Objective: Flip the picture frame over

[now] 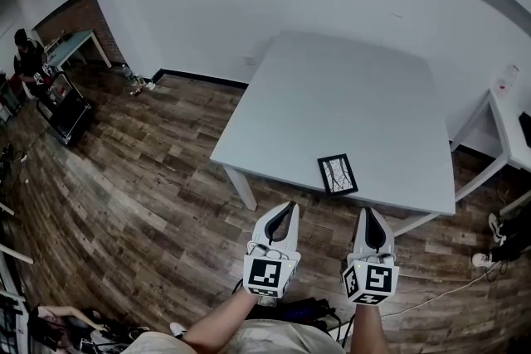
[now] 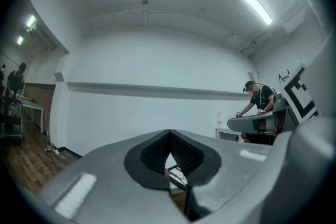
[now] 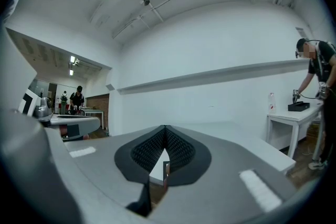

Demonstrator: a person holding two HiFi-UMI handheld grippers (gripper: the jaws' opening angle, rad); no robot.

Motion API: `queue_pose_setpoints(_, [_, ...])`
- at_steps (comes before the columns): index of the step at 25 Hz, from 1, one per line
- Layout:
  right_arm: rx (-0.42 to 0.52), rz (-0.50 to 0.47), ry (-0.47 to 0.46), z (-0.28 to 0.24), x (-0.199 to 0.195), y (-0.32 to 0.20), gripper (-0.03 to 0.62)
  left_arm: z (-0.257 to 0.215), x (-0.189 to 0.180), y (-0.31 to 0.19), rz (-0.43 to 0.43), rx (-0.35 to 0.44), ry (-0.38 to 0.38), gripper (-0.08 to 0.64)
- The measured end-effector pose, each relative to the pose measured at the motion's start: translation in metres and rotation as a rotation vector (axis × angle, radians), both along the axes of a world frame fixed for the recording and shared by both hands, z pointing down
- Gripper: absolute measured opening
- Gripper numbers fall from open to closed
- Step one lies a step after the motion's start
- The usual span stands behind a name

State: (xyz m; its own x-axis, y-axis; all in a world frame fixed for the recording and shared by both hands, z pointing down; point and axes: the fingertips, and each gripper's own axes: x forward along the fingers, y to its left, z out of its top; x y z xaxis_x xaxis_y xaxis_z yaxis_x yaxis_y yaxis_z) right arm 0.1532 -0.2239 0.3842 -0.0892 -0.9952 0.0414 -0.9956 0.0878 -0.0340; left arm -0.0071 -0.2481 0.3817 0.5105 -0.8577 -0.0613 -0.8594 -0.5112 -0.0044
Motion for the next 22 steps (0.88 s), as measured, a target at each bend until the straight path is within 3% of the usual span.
queue_pose_setpoints(22, [-0.005,-0.001,-0.002,-0.003,-0.005,0.007,0.023,-0.010,-0.015,0.005,-0.020,0.009,0.002,0.002])
